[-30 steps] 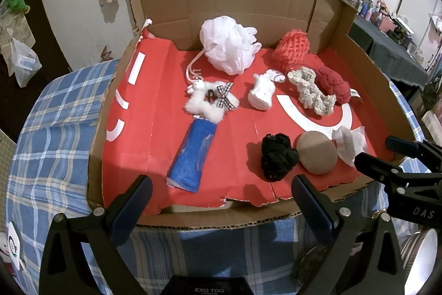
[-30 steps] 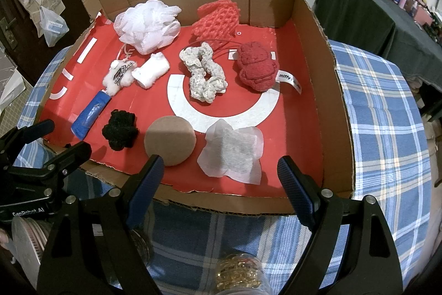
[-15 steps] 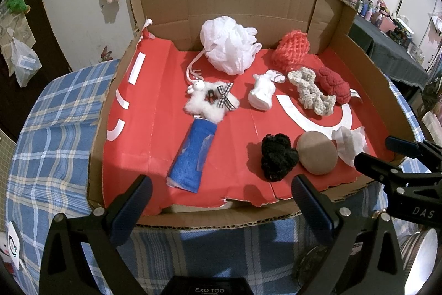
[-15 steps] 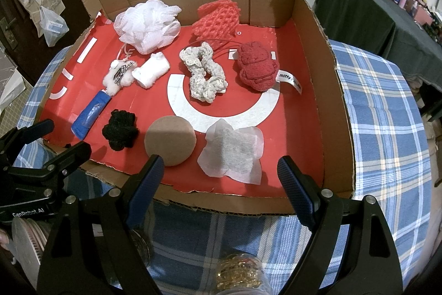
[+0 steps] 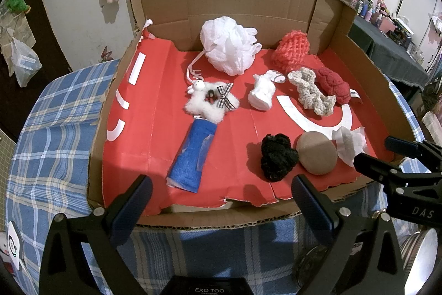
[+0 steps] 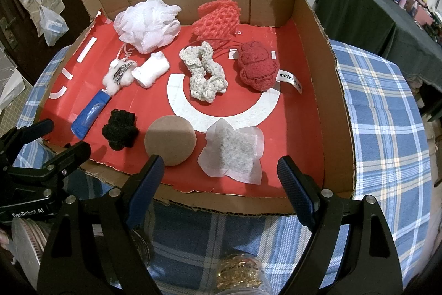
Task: Organize soft objects
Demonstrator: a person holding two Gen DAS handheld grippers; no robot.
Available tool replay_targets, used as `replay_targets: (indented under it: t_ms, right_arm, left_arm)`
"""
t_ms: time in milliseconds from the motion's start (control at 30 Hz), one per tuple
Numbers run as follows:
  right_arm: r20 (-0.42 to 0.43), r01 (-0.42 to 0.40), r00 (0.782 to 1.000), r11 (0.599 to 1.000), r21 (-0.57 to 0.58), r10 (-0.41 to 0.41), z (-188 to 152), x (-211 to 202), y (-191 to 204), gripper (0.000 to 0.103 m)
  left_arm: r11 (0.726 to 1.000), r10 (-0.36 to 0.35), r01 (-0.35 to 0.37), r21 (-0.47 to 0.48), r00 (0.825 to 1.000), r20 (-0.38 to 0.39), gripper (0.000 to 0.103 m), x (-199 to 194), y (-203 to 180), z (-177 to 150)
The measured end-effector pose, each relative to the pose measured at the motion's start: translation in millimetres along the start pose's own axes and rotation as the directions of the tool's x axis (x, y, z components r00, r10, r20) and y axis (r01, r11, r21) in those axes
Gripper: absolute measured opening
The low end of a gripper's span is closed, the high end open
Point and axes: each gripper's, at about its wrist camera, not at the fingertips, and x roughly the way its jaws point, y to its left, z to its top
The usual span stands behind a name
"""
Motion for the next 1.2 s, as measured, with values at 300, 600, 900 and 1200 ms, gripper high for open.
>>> replay_targets:
  t_ms: [300,600,900,1200]
  right_arm:
    - [-0.003,-0.001,1.000,1.000,0.000,0.001,0.6,0.3,0.3,0.084]
    - [0.008,-0.010,1.000,1.000,0.006,0.010,3.1,-11.5,-2.8,0.084]
    - [0.202,0.011,0.979,1.000,-0.011,-0.009,-6.6,-102.6,-1.9,0.086]
    - [0.403,0.027,0.915,0.996,-0.083,0.009,-81.2,-173.9,24.5,0.101]
  left_arm:
    - [1.000,-0.001,0.001,-0.001,1.000,0.000,0.102,-0.1,-0.2,0.0]
    - [1.000,-0.006,0.006,-0.022,1.000,-0.001,0.102,-1.5,3.3,2.0]
    - [0.999,0.007,0.001,-0.051,0.988,0.157,0.103,-73.0,18.8,9.7]
    - [1.000,-0.008,0.017,-0.022,0.938,0.346,0.103,-153.2,12.2,-47.6]
